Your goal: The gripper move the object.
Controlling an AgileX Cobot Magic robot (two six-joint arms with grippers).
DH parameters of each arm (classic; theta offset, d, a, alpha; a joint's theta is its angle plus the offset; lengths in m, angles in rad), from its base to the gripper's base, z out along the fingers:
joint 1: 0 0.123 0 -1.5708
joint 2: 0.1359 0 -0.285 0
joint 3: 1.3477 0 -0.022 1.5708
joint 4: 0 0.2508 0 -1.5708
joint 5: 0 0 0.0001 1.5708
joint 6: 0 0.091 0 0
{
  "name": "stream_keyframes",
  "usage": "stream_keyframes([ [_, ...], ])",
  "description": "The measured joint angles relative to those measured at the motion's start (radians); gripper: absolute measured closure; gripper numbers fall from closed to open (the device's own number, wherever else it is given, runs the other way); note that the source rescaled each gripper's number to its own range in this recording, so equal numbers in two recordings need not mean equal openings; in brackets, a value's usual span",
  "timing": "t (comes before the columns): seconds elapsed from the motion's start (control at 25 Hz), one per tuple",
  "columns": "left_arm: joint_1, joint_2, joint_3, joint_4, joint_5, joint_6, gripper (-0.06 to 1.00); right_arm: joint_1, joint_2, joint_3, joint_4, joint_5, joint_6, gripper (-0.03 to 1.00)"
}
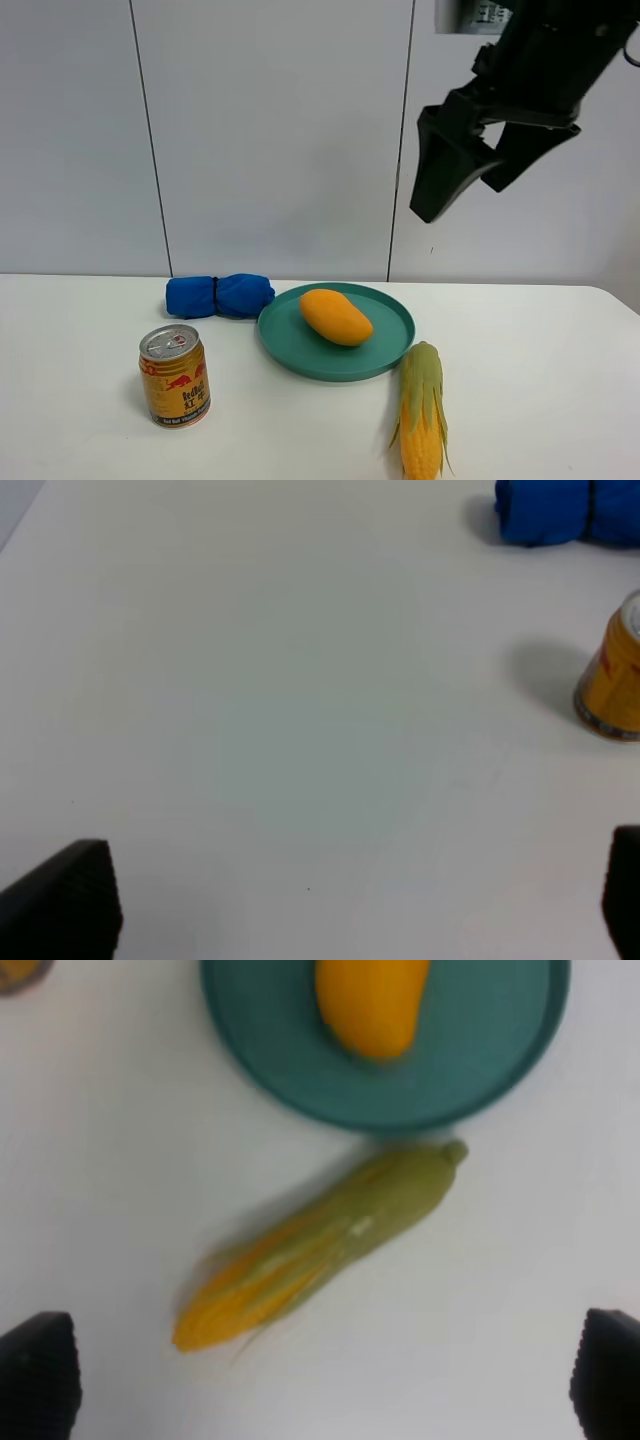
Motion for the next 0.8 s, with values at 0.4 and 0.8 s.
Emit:
stream_keyframes([
  [0.4, 0.0, 0.0, 0.0, 0.0, 0.0, 0.0, -0.06, -0.202, -0.266, 0.324, 0.0, -0.042, 0.003, -0.02],
  [0.8, 0.0, 0.0, 0.0, 0.0, 0.0, 0.0, -0.06, -0.496, -0.65, 0.514, -0.003, -0.003, 0.038, -0.02],
])
